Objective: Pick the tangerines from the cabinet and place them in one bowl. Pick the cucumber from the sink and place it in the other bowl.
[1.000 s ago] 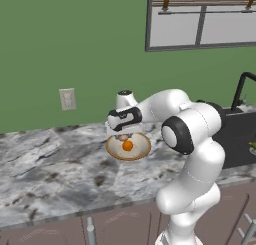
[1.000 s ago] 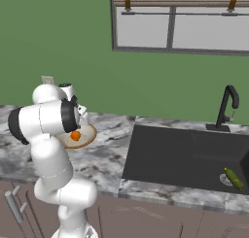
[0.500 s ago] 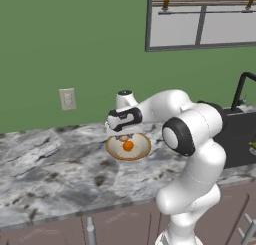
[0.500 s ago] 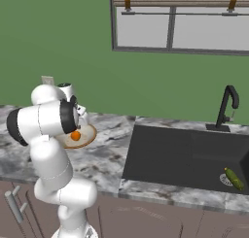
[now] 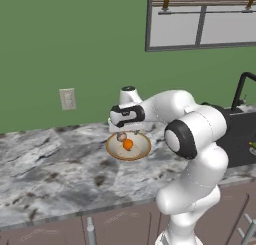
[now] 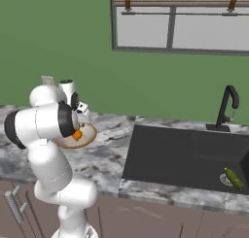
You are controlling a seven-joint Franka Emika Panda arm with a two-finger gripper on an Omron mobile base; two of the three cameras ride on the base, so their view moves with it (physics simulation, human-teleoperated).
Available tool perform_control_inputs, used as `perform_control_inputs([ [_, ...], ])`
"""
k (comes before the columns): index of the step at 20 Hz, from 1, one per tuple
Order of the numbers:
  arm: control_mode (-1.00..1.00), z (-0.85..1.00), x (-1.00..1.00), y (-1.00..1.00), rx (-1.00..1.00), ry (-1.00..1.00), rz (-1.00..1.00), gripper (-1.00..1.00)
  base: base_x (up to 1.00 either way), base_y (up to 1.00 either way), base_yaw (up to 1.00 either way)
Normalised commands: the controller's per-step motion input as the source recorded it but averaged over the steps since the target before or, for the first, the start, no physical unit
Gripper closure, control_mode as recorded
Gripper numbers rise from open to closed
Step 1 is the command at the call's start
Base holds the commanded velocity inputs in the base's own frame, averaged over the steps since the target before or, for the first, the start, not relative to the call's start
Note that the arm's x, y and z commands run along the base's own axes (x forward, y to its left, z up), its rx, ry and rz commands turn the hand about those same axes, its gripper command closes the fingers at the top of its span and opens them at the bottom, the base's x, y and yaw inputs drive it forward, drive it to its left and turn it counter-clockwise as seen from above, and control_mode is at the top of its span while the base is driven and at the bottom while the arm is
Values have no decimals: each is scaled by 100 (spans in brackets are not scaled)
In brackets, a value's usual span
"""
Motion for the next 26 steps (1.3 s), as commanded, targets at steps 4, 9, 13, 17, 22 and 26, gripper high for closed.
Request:
perform_control_inputs([
  [4, -100, 43, -12, -23, 6, 0, -1, -100, 0, 0, 0],
  [9, -100, 30, -63, -18, 7, -3, 0, -100, 0, 0, 0],
  [13, -100, 0, -100, -23, 3, -10, 0, -100, 0, 0, 0],
  [17, -100, 0, -100, -7, 1, -8, 5, -100, 0, 0, 0],
  [22, -100, 4, -95, -8, 0, -3, 20, -100, 0, 0, 0],
  [26, -100, 9, -22, -27, 0, 1, 16, -100, 0, 0, 0],
])
